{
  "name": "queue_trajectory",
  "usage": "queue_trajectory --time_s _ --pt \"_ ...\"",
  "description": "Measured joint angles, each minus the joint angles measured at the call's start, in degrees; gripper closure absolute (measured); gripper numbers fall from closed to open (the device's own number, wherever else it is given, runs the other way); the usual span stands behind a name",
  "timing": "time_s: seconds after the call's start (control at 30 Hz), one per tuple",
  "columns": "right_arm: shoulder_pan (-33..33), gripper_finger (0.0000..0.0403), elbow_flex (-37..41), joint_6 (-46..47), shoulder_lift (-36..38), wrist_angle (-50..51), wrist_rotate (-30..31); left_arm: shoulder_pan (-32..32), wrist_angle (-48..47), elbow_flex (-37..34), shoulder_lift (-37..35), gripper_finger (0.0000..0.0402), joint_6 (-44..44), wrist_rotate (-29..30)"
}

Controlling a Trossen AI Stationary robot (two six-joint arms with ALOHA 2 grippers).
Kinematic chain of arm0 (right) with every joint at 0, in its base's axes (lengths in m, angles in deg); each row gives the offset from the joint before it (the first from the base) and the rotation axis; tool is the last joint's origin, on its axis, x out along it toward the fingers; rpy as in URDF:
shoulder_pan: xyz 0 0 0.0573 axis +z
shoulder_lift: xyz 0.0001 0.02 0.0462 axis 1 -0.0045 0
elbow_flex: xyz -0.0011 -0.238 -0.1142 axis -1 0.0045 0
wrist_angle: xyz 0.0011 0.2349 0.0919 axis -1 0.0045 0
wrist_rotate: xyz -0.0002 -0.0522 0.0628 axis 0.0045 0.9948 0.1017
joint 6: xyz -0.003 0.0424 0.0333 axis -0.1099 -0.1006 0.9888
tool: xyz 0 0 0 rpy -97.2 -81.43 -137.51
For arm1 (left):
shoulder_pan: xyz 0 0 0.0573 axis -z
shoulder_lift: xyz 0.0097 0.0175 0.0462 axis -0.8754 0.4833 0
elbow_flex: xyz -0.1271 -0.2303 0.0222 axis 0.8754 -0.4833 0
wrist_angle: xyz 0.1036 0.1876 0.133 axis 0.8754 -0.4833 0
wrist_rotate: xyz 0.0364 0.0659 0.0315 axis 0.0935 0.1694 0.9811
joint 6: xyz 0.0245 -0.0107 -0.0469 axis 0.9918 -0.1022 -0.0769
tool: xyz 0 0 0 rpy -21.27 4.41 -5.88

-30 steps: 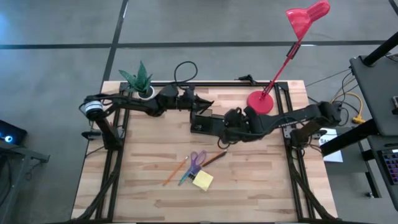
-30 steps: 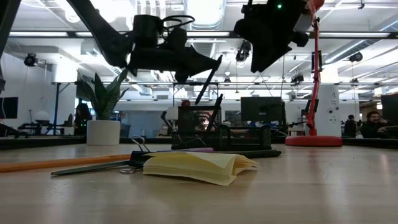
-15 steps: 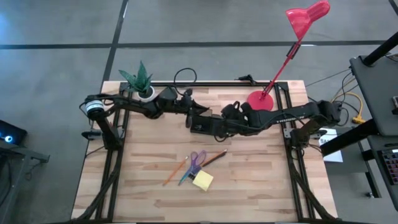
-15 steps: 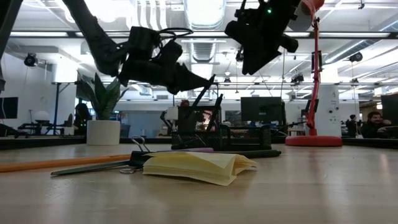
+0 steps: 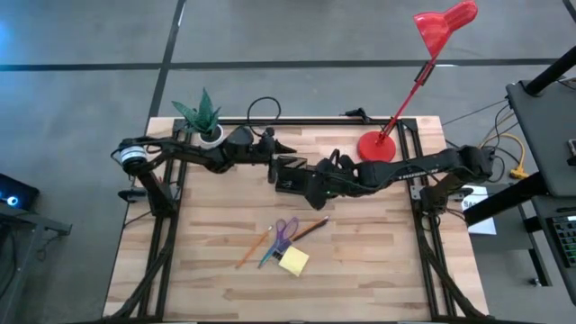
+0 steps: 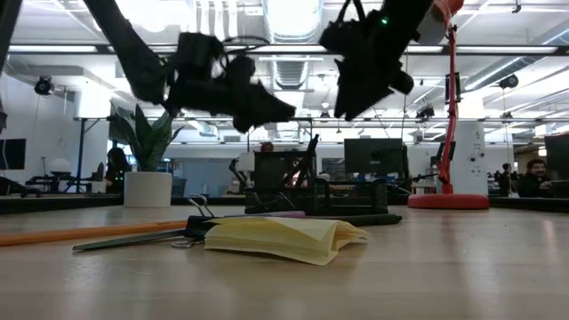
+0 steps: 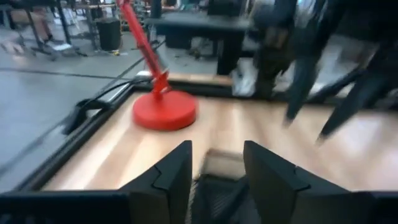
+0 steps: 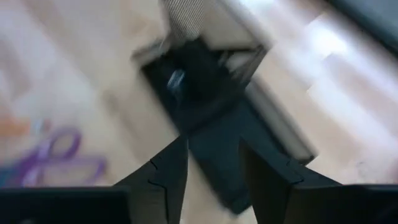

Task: Pick and place office supplies into organizer
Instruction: Put the black pen into the black desk organizer

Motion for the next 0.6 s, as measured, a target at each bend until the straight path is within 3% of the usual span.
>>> queue_trajectory --time_s 0.1,0.23,0.3,0.43,0.6 --pt "0.51 0.0262 2.93 -4.74 0.0 0.03 -8.11 2.54 -3.7 -0.33 -4.22 0.0266 -4.82 -0.36" --pt "2.49 0.0259 7.2 -13.72 0.0 0.04 -16.84 7.17 -16.0 -0.41 -10.23 0.0266 -5.7 -0.05" --pt "3.73 0.026 8.84 -18.6 -0.02 -0.1 -18.76 9.99 -22.71 -0.41 -13.46 0.0266 -5.81 1.42" --pt "5.86 0.0264 10.83 -24.25 -0.02 -2.1 -19.26 15.91 -35.04 -0.45 -18.2 0.0266 -8.88 10.61" --pt "8.31 0.0268 12.66 -31.54 -0.02 -8.12 -21.81 22.21 -38.29 -1.02 -21.15 0.0266 -16.85 16.04"
